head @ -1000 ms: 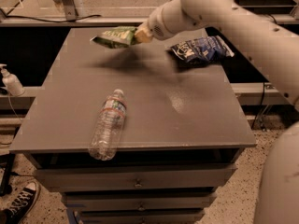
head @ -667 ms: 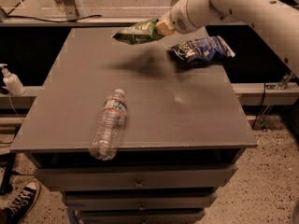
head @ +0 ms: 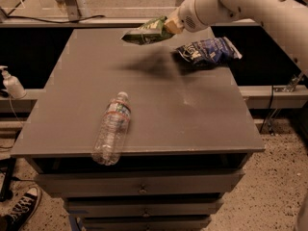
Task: Move green jalapeno chip bag near blue chip bag
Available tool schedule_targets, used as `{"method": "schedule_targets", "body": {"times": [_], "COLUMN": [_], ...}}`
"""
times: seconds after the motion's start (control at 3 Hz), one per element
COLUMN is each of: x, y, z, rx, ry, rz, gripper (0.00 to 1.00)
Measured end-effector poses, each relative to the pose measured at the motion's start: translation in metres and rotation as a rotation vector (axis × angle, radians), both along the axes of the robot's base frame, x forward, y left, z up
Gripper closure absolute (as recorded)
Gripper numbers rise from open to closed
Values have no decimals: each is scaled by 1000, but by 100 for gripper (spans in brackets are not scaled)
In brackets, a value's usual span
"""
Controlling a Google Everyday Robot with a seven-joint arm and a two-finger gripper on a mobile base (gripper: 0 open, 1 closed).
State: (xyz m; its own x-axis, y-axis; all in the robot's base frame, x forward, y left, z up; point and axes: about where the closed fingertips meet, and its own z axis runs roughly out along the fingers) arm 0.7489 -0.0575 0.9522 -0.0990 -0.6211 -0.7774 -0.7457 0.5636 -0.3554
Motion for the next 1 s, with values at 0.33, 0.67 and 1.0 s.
{"method": "schedule_targets", "body": {"times": [0.33, 0.67, 1.0], "x": [24, 50, 70], "y": [-29, -71, -110], "z": [3, -3, -12], "rx": [-67, -131, -190], "ry": [-50, -79, -90], "rz": [-43, -107, -150], "gripper": [100, 100, 100]}}
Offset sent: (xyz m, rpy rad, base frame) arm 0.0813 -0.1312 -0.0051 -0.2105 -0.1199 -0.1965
